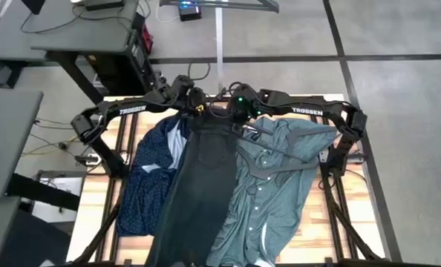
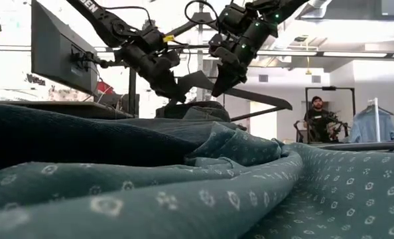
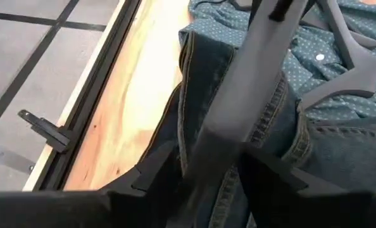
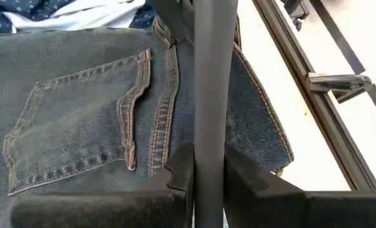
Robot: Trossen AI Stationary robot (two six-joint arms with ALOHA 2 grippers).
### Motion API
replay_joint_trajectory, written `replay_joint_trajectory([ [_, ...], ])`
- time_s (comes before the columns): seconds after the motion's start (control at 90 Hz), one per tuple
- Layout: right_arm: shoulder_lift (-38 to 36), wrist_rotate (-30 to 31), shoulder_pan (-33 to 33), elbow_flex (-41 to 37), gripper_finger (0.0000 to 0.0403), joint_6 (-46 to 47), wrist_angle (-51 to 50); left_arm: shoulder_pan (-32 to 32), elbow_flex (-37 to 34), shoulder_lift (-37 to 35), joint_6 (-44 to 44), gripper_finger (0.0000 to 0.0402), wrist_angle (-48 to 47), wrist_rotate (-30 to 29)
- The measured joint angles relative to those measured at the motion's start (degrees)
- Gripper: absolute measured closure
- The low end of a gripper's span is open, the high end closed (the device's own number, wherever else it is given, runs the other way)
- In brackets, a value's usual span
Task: Hang clothes
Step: Hang the black pants on the rack
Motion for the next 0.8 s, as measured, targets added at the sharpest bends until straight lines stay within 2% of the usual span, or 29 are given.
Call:
replay_joint_trajectory([
  [0.067, 0.00, -0.04, 0.22, 0.00, 0.0364, -0.03, -0.04, -0.34, 0.05, 0.00, -1.03, 0.0279, 0.08, -0.68],
  [0.2, 0.00, -0.25, 0.33, -0.03, 0.0353, -1.44, -0.32, -0.42, 0.06, -0.02, -0.67, 0.0370, -1.41, 0.53],
  [0.367, 0.00, 0.33, 0.17, 0.27, 0.0334, 0.63, -1.05, -0.37, 0.08, -0.02, -2.11, 0.0371, -2.59, 0.59],
  [0.522, -0.32, -0.37, -1.16, 4.78, 0.0305, 4.76, -6.18, -0.37, 0.27, -0.13, -2.16, 0.0373, -3.02, -0.22],
  [0.622, -1.69, -2.88, -2.79, 8.67, 0.0278, 4.75, -9.19, -0.16, -0.03, 0.09, -2.89, 0.0377, -3.99, -2.89],
  [0.733, -3.01, -7.59, -5.80, 12.30, 0.0241, 4.61, -11.93, 0.07, 0.13, -0.11, -2.55, 0.0377, -3.30, -2.87],
  [0.8, -4.23, -8.28, -8.07, 13.40, 0.0221, 4.25, -12.39, 0.11, 0.12, -0.11, -2.47, 0.0377, -3.64, -2.41],
])
